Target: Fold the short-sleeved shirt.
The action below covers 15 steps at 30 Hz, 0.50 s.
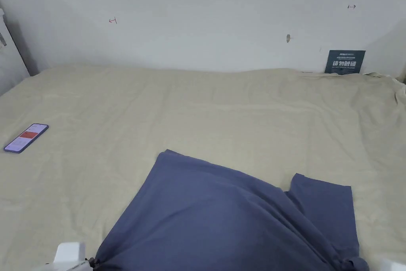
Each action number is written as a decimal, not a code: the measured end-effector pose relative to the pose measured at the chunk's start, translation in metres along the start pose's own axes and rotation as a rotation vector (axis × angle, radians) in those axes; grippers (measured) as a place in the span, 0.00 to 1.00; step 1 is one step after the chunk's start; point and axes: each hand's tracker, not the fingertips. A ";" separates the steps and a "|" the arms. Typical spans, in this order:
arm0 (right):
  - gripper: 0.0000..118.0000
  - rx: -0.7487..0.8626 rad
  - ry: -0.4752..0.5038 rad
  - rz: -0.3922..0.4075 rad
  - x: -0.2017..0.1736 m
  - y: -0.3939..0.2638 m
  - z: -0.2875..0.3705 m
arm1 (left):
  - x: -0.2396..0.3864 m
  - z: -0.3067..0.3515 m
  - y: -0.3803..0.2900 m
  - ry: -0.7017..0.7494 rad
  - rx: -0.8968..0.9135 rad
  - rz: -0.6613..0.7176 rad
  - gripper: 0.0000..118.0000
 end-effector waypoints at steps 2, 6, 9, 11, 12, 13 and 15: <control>0.04 -0.021 -0.015 0.001 0.000 -0.008 0.000 | 0.000 -0.003 -0.005 0.009 -0.023 -0.004 0.01; 0.04 -0.080 -0.056 0.004 0.002 -0.020 -0.019 | 0.007 -0.019 -0.006 0.040 -0.055 -0.005 0.01; 0.04 -0.126 -0.084 0.012 0.000 -0.027 -0.034 | 0.010 -0.037 -0.006 0.068 -0.124 0.020 0.01; 0.04 -0.137 -0.092 0.018 -0.001 -0.027 -0.035 | 0.010 -0.041 -0.006 0.074 -0.120 0.038 0.01; 0.05 -0.134 -0.093 0.019 -0.003 -0.026 -0.033 | 0.010 -0.041 -0.003 0.079 -0.124 0.054 0.01; 0.07 -0.135 -0.093 0.021 -0.004 -0.023 -0.032 | 0.010 -0.040 -0.001 0.081 -0.129 0.057 0.07; 0.20 -0.139 -0.092 0.022 -0.004 -0.020 -0.029 | 0.009 -0.040 0.001 0.075 -0.134 0.059 0.21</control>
